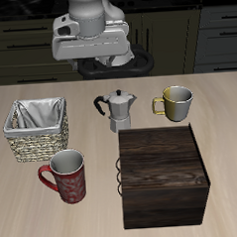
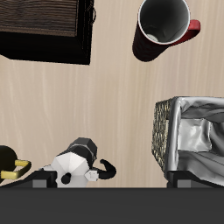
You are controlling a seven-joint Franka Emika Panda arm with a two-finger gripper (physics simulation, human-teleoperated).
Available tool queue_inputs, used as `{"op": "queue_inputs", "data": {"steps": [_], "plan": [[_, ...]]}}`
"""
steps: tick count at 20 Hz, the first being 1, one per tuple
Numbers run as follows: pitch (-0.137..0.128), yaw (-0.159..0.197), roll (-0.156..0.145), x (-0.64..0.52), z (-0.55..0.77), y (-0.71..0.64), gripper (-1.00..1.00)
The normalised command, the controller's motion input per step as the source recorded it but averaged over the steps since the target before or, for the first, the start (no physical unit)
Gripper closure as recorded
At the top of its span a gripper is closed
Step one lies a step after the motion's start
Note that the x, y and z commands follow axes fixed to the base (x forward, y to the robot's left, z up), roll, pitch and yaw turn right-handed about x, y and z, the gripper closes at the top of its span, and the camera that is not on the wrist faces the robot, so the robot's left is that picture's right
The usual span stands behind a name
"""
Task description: Place the red mug in the basket
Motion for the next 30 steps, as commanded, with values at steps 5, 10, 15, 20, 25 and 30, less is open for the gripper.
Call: {"op": "queue_inputs", "data": {"steps": [5,10,15,20,25,30], "plan": [[0.07,-0.044,0.021,0.51,0.02,-0.35,-1.0],[0.035,-0.043,0.011,0.42,0.03,-0.32,-1.0],[-0.017,-0.01,0.003,0.38,0.05,-0.34,-1.0],[0.002,-0.047,-0.008,0.31,-0.02,-0.35,-1.0],[0.012,-0.034,-0.005,0.24,-0.04,-0.27,-1.0],[-0.002,-0.012,-0.026,0.37,-0.03,-0.22,-1.0]]}}
